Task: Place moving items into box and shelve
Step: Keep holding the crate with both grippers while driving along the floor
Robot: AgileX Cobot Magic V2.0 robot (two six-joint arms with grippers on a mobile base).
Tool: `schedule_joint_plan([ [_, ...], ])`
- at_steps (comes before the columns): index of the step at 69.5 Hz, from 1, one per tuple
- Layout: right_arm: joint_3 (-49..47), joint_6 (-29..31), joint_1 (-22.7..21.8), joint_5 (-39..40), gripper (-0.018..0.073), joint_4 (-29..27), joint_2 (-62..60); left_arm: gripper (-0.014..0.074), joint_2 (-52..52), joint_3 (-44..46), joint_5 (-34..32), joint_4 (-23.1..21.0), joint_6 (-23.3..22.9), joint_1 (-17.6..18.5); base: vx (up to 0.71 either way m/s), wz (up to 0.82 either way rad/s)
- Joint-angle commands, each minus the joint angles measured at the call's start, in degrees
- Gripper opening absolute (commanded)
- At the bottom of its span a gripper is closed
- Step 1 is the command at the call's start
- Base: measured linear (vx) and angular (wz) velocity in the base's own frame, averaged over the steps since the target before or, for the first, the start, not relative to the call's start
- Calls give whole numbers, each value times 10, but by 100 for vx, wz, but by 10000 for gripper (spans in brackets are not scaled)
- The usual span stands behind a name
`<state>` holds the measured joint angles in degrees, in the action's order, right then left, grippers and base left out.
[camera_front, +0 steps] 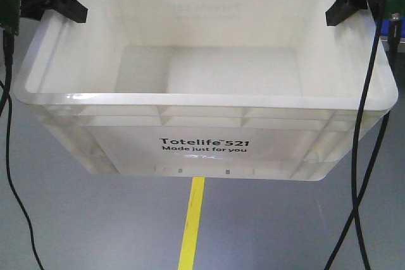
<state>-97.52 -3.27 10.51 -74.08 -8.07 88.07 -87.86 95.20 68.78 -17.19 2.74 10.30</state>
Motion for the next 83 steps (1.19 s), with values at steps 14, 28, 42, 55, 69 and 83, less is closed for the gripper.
schedule_joint_plan([
  [14,-25,5,13,9,-4,-128,-29,-4,32,23,-56,-145,3,18,50,15],
  [28,-25,5,13,9,-4,-128,-29,-4,32,23,-56,-145,3,18,52,12],
  [42,-25,5,13,9,-4,-127,-29,-4,32,23,-56,-145,3,18,54,9],
  [55,-25,5,13,9,-4,-128,-29,-4,32,23,-56,-145,3,18,56,4],
  [69,-25,5,13,9,-4,-128,-29,-4,32,23,-56,-145,3,18,57,1],
  [83,-25,5,13,9,-4,-128,-28,-4,32,23,-56,-144,3,18,58,-3],
])
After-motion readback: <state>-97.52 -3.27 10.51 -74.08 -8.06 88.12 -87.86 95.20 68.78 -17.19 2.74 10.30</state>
